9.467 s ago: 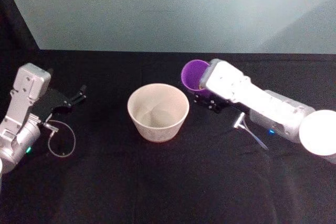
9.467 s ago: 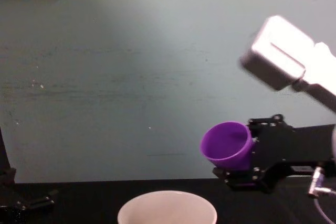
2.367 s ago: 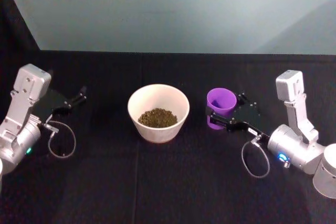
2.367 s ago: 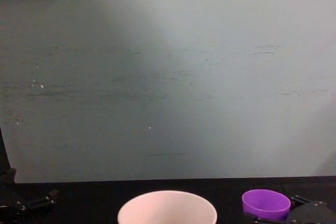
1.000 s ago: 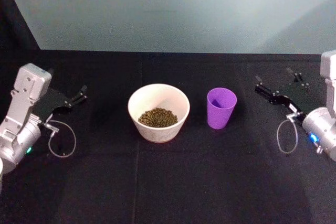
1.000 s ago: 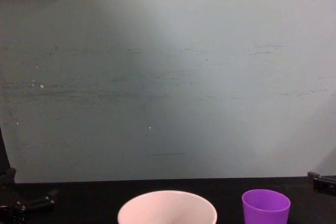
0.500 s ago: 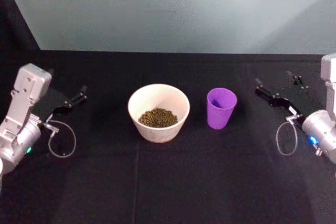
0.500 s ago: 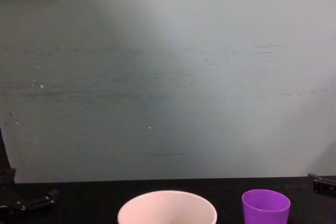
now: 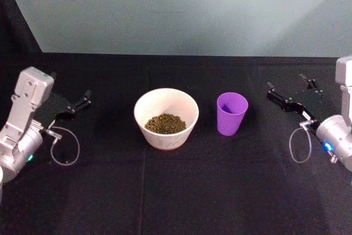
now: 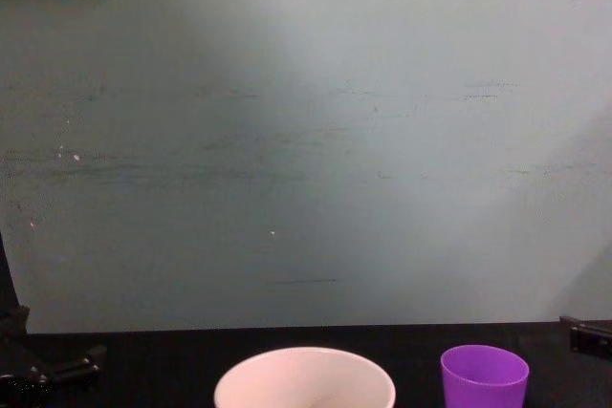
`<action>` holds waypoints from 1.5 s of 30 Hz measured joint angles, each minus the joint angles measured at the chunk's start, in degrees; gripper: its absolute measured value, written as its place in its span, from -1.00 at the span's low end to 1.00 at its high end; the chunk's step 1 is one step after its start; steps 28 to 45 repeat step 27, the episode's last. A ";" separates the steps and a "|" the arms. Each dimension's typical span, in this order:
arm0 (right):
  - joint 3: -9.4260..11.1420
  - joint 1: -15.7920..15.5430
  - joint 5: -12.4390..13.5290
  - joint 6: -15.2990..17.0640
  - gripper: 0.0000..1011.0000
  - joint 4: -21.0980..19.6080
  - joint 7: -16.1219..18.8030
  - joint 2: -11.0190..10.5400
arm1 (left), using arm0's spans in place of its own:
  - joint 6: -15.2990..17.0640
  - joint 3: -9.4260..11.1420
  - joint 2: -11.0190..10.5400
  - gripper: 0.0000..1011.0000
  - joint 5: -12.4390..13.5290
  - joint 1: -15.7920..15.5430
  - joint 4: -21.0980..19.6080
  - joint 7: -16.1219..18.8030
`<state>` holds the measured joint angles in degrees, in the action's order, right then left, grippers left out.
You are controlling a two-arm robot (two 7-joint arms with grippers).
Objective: Pick up the cup and pour the mung beans from the cup into the bowl.
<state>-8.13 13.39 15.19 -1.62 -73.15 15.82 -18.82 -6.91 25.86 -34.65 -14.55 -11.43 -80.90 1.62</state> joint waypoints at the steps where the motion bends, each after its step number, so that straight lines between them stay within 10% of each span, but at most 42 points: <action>1: -0.01 0.00 -0.01 0.00 0.98 0.00 0.00 0.00 | 0.00 0.00 0.00 0.98 0.00 0.00 0.00 0.00; 45: -0.04 0.03 -0.05 0.03 0.98 0.00 -0.01 -0.04 | 0.00 0.00 0.00 0.98 0.00 0.00 0.00 0.00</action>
